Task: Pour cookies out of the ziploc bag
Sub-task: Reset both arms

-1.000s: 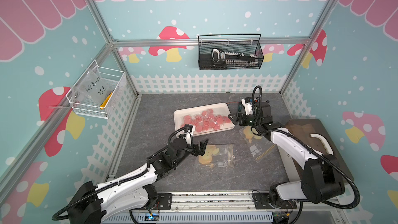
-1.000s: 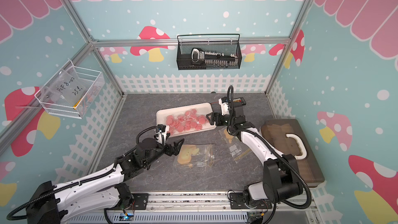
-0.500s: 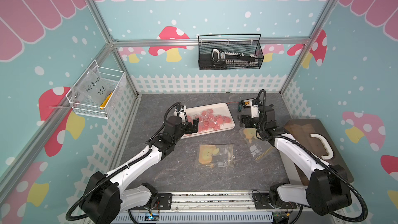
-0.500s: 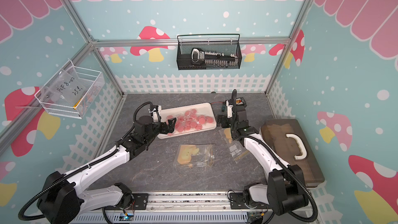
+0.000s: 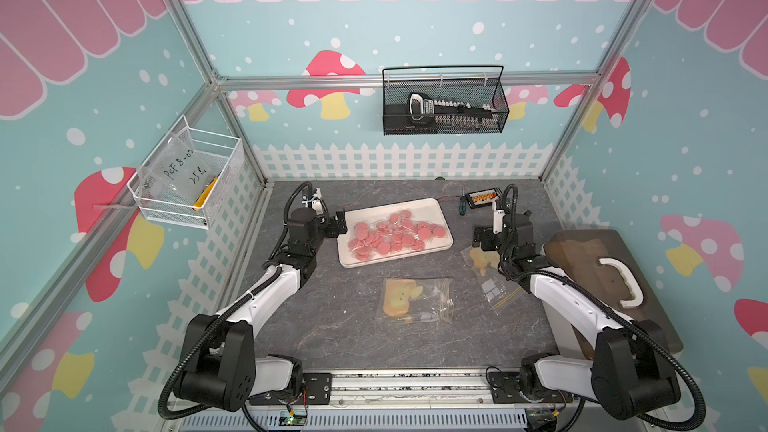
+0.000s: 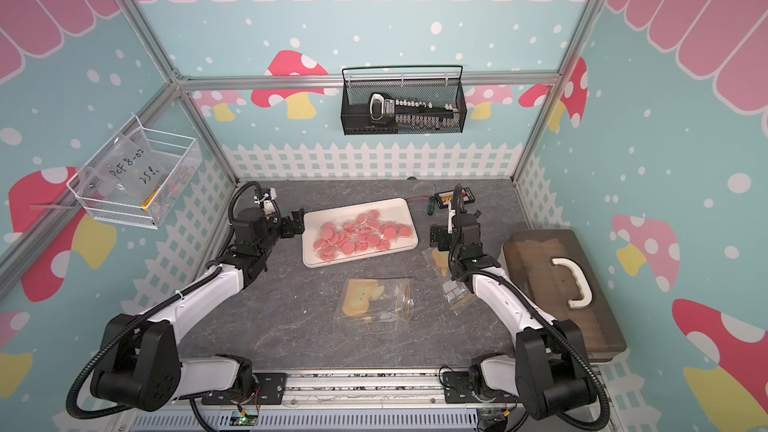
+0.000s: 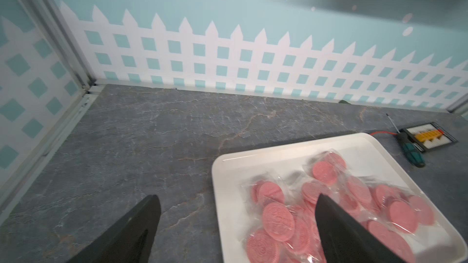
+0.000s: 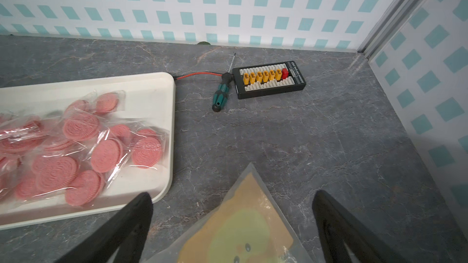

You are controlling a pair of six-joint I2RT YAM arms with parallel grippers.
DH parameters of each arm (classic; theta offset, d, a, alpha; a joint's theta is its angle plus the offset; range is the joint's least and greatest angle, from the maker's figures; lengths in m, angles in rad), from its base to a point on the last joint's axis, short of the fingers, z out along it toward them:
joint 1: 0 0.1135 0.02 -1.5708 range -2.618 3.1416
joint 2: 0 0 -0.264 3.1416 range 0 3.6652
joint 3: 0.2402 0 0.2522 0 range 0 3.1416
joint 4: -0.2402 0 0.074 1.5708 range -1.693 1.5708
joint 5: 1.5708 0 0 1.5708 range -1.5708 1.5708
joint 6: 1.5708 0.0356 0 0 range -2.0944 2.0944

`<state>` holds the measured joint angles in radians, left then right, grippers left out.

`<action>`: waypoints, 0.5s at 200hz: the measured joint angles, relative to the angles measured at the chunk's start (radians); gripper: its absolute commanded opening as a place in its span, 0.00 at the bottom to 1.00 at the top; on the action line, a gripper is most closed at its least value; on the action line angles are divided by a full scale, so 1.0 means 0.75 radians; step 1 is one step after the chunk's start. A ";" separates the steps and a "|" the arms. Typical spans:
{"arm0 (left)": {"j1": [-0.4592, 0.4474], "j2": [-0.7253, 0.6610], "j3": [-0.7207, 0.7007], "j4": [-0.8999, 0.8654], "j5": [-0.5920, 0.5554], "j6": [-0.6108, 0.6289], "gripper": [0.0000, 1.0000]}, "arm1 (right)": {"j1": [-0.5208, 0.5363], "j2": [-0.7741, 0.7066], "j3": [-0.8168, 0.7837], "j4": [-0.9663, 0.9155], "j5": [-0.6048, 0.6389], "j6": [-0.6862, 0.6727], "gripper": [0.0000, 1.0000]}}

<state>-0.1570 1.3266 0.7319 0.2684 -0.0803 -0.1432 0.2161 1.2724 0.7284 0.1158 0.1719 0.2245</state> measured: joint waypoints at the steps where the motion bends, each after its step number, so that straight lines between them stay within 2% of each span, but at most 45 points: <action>1: 0.003 0.000 -0.008 0.009 -0.003 0.004 0.99 | -0.001 0.001 -0.002 0.002 0.001 -0.001 0.99; 43: 0.032 0.014 -0.197 0.221 -0.031 0.116 0.99 | -0.024 0.014 -0.101 0.152 0.094 -0.084 0.99; 100: 0.100 0.050 -0.232 0.291 0.014 0.217 0.99 | -0.097 0.074 -0.194 0.318 0.132 -0.170 0.99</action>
<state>-0.0818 1.3640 0.5579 0.4866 -0.0700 0.0196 0.1432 1.3277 0.5827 0.3546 0.2710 0.0967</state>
